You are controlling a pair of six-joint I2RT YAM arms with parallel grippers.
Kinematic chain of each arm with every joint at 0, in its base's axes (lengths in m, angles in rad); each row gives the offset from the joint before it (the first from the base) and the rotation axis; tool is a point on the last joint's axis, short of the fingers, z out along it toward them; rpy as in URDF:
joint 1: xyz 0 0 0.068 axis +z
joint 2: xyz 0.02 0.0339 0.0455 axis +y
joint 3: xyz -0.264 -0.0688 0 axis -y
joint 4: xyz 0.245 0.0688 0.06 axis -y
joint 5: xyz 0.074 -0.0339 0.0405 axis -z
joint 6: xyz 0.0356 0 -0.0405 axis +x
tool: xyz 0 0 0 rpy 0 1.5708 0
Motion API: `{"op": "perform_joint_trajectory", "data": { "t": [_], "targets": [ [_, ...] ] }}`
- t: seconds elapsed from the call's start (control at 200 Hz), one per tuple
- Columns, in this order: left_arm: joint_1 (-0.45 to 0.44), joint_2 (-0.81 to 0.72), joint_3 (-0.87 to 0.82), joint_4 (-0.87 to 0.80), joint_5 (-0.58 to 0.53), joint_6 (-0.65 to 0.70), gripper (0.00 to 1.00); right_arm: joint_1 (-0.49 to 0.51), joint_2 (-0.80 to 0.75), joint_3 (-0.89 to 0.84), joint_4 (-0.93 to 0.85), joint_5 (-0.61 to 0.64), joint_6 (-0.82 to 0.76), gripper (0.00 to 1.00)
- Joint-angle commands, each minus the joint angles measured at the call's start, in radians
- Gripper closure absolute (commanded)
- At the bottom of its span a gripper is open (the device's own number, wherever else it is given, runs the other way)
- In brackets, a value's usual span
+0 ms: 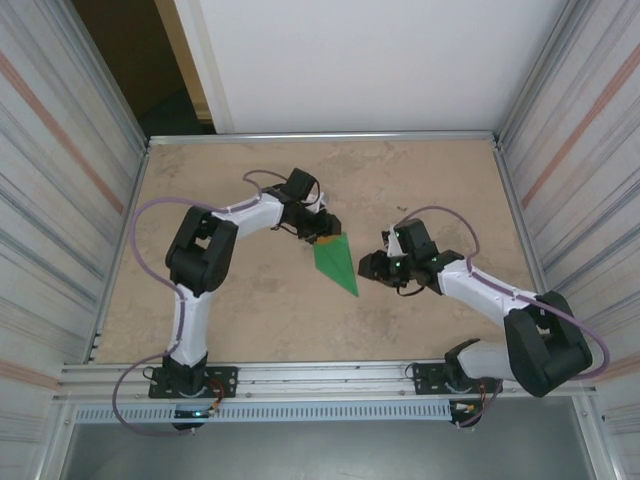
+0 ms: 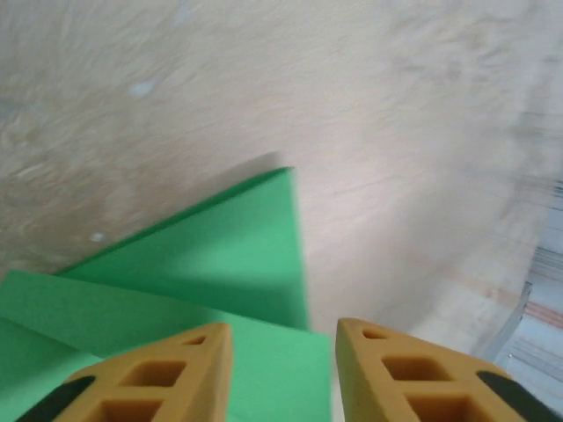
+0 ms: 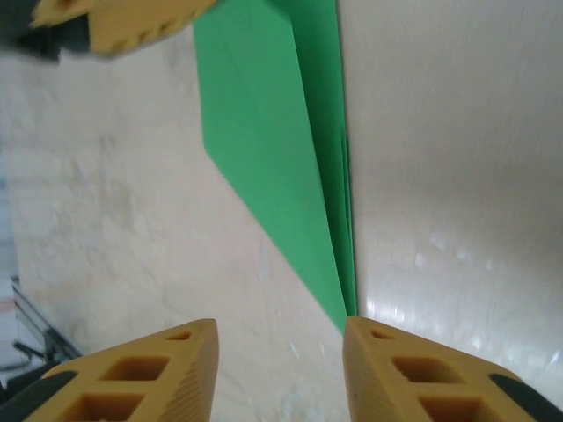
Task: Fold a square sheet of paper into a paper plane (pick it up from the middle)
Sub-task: Fourth fold the wing at the center of the table, then pick up the paper from the center of the table.
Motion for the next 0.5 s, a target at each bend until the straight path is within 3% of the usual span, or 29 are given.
{"op": "perform_joint_trajectory", "data": {
  "t": [0.0, 0.251, 0.361, 0.496],
  "targets": [
    [0.030, -0.144, -0.087, 0.140, 0.004, -0.087, 0.55, -0.036, 0.084, 0.076, 0.088, 0.013, 0.021, 0.57],
    [0.104, -0.278, -0.346, 0.313, 0.022, -0.193, 0.47, -0.055, 0.375, 0.259, 0.118, -0.160, -0.075, 0.67],
    [0.118, -0.299, -0.401, 0.339, 0.035, -0.206, 0.47, -0.056, 0.453, 0.293, 0.130, -0.196, -0.102, 0.68],
    [0.127, -0.295, -0.425, 0.360, 0.056, -0.220, 0.47, -0.059, 0.520, 0.326, 0.147, -0.248, -0.117, 0.77]
  ]
}}
